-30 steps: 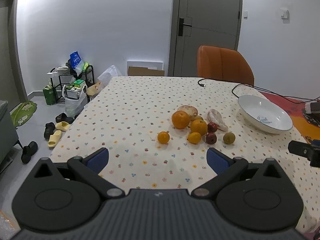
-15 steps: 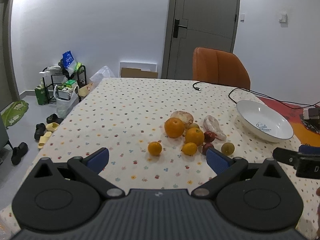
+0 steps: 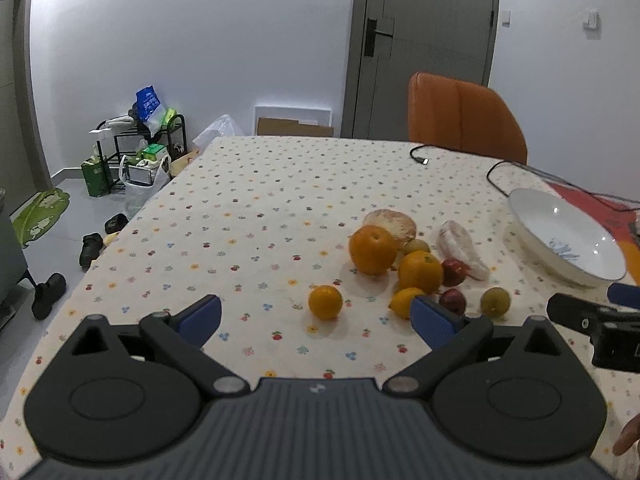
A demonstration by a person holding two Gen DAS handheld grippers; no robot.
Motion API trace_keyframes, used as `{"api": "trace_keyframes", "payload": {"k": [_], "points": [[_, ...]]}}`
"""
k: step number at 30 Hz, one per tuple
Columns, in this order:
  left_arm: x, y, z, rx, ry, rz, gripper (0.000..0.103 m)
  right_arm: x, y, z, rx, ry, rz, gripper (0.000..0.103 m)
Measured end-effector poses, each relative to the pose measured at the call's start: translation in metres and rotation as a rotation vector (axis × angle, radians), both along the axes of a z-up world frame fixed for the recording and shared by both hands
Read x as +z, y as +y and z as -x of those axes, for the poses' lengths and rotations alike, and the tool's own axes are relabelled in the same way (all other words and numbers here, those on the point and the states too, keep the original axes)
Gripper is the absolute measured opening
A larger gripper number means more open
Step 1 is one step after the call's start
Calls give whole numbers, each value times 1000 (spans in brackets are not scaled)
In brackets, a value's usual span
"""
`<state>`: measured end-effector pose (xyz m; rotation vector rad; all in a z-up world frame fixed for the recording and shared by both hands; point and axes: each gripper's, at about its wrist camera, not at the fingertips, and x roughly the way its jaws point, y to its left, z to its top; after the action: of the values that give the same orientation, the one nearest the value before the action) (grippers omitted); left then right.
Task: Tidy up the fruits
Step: 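Grasp the small mandarin with the left tool while the right tool grasps the green-yellow fruit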
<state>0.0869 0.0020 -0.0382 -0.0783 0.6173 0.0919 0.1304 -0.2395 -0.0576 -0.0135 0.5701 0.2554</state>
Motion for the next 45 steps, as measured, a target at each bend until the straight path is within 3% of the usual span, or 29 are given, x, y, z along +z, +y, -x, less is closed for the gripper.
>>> {"api": "trace_keyframes", "payload": {"k": [10,14,16,18,27,29,31,33,35,45], "points": [[-14,1,-24,-15,33,23,93,-13,9,-24,30,32,-39,103],[-19,3,-32,-7,45,32,82,-17,12,-31,36,39,-45,102],[-21,4,-35,-8,49,40,78,-18,15,-35,32,39,-36,97],[-23,5,-39,-18,61,55,66,-20,16,-38,31,41,-27,91],[-30,-2,-48,-34,66,48,48,-30,20,-49,16,75,-27,78],[-30,-2,-48,-36,64,52,33,-31,22,-48,33,71,-28,71],[-30,-2,-48,-36,63,55,23,-34,23,-49,51,86,-30,58],[-29,-2,-47,-44,66,66,23,-34,24,-47,59,76,-32,38],[-26,-3,-44,-50,56,65,22,-31,22,-46,84,85,-59,26],[-11,-15,-32,-66,9,43,22,-21,8,-32,65,40,-95,26]]}}
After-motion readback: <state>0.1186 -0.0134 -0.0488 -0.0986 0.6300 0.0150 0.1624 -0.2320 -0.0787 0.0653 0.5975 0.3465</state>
